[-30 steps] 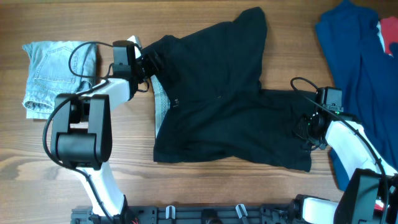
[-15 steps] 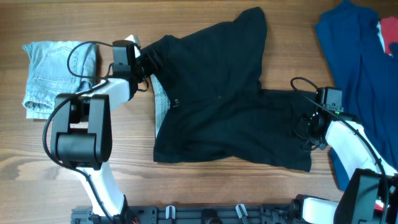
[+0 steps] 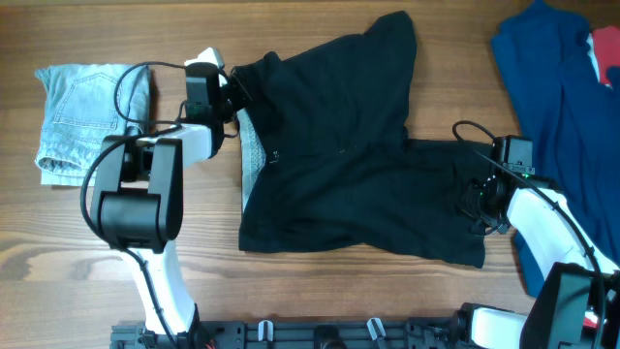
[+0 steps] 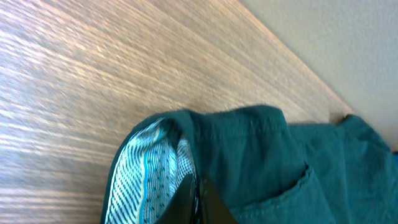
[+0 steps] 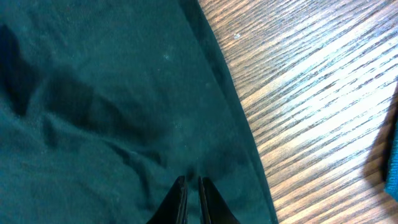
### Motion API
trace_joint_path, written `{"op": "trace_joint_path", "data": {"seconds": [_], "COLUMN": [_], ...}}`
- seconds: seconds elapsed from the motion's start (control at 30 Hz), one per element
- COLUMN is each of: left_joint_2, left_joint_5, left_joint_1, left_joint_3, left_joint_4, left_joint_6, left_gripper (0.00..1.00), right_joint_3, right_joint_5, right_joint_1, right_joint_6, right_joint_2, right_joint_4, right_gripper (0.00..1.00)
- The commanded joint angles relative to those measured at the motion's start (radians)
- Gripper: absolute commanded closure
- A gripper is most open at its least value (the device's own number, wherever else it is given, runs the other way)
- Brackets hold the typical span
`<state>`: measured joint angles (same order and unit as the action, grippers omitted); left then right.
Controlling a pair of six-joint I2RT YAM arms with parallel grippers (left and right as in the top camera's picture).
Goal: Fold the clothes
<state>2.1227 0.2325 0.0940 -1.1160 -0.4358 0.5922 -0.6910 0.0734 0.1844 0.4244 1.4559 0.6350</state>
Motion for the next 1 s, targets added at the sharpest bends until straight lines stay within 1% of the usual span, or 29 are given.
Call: {"op": "trace_joint_path", "data": {"seconds": [0.0, 0.13, 0.23, 0.3, 0.33, 0.37, 0.4, 0.43, 0.47, 0.57, 0.83, 0.97], "left_joint_2": [0.011, 0.011, 0.011, 0.011, 0.011, 0.011, 0.011, 0.011, 0.011, 0.011, 0.088, 0.099], "left_joint_5": [-0.005, 0.119, 0.108, 0.185, 0.22, 0.22, 0.22, 0.22, 0.22, 0.219, 0.192, 0.166], "left_joint_1": [-0.053, -0.105, -0.13, -0.14, -0.14, -0.137, -0.13, -0.12, -0.113, -0.087, -0.049, -0.049], "left_joint_3": [-0.055, -0.116, -0.124, -0.124, -0.124, -0.124, -0.124, -0.124, -0.124, -0.124, -0.124, -0.124], "left_joint_4": [-0.01, 0.023, 0.068, 0.139, 0.211, 0.251, 0.306, 0.345, 0.353, 0.351, 0.315, 0.243], "left_joint_6": [0.026, 0.048, 0.046, 0.048, 0.048, 0.047, 0.04, 0.04, 0.04, 0.04, 0.041, 0.041], "left_gripper": [0.96, 0.96, 0.96, 0.96, 0.96, 0.87, 0.74, 0.64, 0.56, 0.48, 0.48, 0.5], "right_joint_3": [-0.016, -0.016, -0.016, -0.016, -0.016, -0.016, -0.016, -0.016, -0.016, -0.016, -0.016, -0.016], "right_joint_5": [0.025, 0.028, 0.033, 0.04, 0.039, 0.039, 0.039, 0.039, 0.039, 0.039, 0.04, 0.039], "right_joint_1": [-0.002, -0.002, -0.002, -0.002, -0.002, -0.002, -0.002, -0.002, -0.002, -0.002, -0.002, -0.002], "right_joint_6": [-0.006, -0.005, -0.006, -0.006, -0.006, -0.005, -0.005, -0.005, -0.005, -0.005, -0.006, -0.005], "right_joint_2": [-0.01, -0.01, -0.01, -0.01, -0.01, -0.01, -0.01, -0.01, -0.01, -0.01, -0.01, -0.01], "right_joint_4": [0.002, 0.002, 0.003, 0.005, 0.005, 0.005, 0.002, 0.002, 0.002, 0.006, 0.006, 0.006], "right_gripper": [0.92, 0.92, 0.92, 0.92, 0.92, 0.92, 0.92, 0.92, 0.92, 0.92, 0.92, 0.92]}}
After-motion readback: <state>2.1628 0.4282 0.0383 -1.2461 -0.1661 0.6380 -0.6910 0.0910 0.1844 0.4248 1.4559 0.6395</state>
